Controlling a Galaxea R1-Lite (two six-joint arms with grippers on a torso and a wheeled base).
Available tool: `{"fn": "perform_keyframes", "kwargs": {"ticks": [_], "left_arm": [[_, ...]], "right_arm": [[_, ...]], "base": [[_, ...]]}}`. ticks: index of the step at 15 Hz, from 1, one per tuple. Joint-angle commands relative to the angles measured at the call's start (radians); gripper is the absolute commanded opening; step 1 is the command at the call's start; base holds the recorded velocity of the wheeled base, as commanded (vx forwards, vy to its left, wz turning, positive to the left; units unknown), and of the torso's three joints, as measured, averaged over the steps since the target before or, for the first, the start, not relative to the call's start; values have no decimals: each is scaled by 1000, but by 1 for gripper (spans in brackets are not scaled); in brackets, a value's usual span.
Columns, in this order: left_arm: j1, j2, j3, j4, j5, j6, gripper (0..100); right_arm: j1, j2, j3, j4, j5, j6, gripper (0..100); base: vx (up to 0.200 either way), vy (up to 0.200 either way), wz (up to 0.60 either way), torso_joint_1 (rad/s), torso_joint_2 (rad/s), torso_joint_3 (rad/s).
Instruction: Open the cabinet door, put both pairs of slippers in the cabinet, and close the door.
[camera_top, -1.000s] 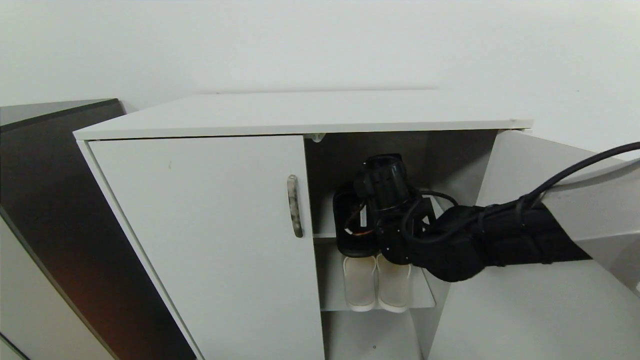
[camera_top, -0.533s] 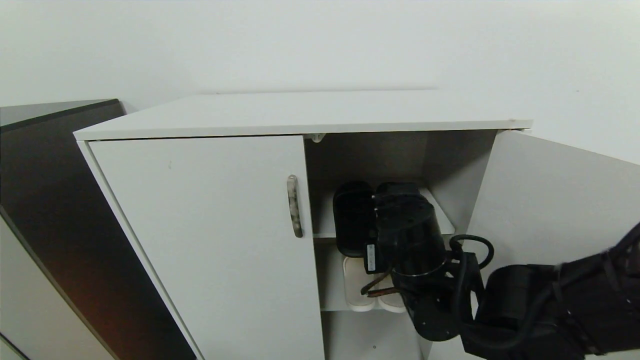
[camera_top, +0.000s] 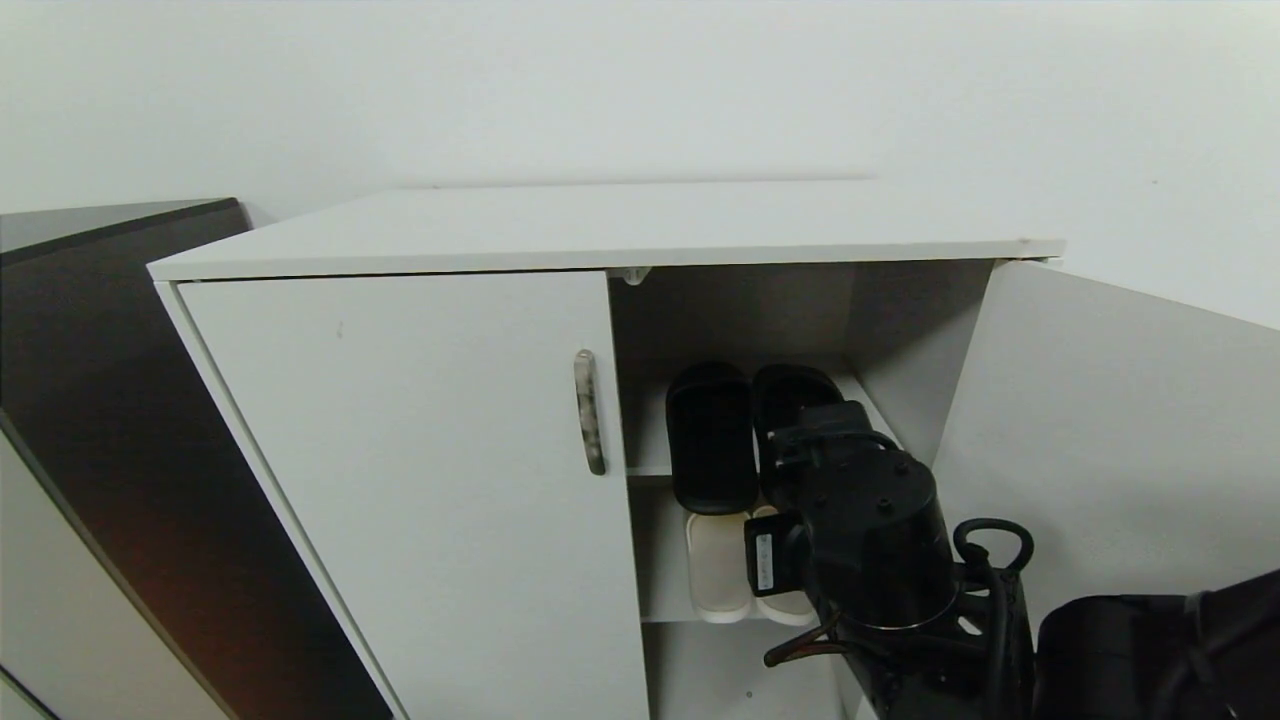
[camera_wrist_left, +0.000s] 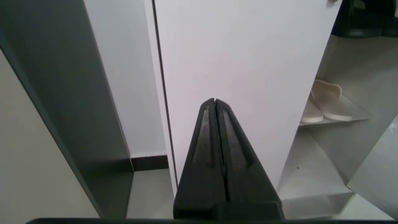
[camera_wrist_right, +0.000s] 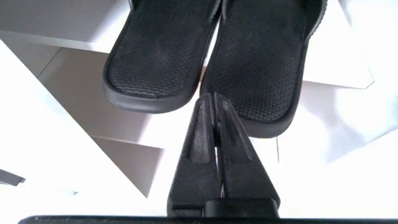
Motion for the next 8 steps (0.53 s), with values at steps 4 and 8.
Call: {"fn": "perform_keyframes", "kwargs": {"ticks": [4,8], "left_arm": [[0,0,0,0,0,2,0],[0,0,0,0,0,2,0]], "right_arm": [[1,5,1,-4,-1,-2,0],[1,5,3,-16,-3,0,0]], "base": [[-50,0,0,2,2,1],[-200,0,0,0,6,1]]}}
